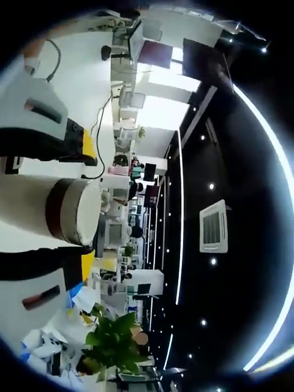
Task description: Grasp the water cup twist off the cup lid place the cup lid on the table
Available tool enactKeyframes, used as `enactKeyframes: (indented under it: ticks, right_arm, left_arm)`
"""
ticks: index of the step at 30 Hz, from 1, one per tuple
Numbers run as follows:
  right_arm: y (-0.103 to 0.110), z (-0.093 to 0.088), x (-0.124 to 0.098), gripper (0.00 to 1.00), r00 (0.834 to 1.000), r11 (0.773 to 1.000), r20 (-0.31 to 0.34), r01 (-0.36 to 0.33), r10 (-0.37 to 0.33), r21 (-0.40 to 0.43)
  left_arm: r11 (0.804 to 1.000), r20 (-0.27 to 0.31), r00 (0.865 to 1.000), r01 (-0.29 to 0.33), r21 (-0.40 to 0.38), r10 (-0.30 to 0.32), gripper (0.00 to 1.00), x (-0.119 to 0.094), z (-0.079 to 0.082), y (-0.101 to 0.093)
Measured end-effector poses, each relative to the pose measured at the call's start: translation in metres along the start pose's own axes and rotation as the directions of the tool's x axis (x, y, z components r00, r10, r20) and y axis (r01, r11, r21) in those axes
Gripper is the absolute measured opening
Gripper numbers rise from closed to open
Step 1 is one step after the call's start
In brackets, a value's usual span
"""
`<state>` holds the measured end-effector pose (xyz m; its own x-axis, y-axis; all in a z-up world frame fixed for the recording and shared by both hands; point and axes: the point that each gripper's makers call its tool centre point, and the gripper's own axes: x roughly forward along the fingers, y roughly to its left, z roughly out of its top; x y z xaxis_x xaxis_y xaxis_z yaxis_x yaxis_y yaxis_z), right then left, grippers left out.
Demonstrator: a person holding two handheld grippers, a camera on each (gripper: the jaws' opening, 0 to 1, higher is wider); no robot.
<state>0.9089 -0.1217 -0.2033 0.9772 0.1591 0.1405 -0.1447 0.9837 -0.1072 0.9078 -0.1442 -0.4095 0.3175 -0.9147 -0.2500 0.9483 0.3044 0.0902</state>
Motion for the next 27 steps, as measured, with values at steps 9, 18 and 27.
enactKeyframes:
  ticks: [9,18,27]
  right_arm:
    - [-0.0028,-0.0029,0.0013,0.46,1.000,1.000,0.000,0.010,-0.010,0.000]
    - [-0.0011,-0.0038,-0.0004,0.46,0.999,0.999,0.010,-0.047,0.047,0.017]
    - [0.0056,-0.0041,0.0015,0.45,0.967,0.964,0.028,-0.255,0.254,0.070]
  left_arm:
    - [1.000,0.001,1.000,0.000,0.000,0.000,0.51,-0.0002,-0.0008,0.0001]
    - [1.000,0.002,1.000,0.000,-0.003,0.000,0.51,-0.0005,-0.0011,0.0000]
    - [1.000,0.003,1.000,0.000,-0.006,0.000,0.51,-0.0005,-0.0011,-0.0002]
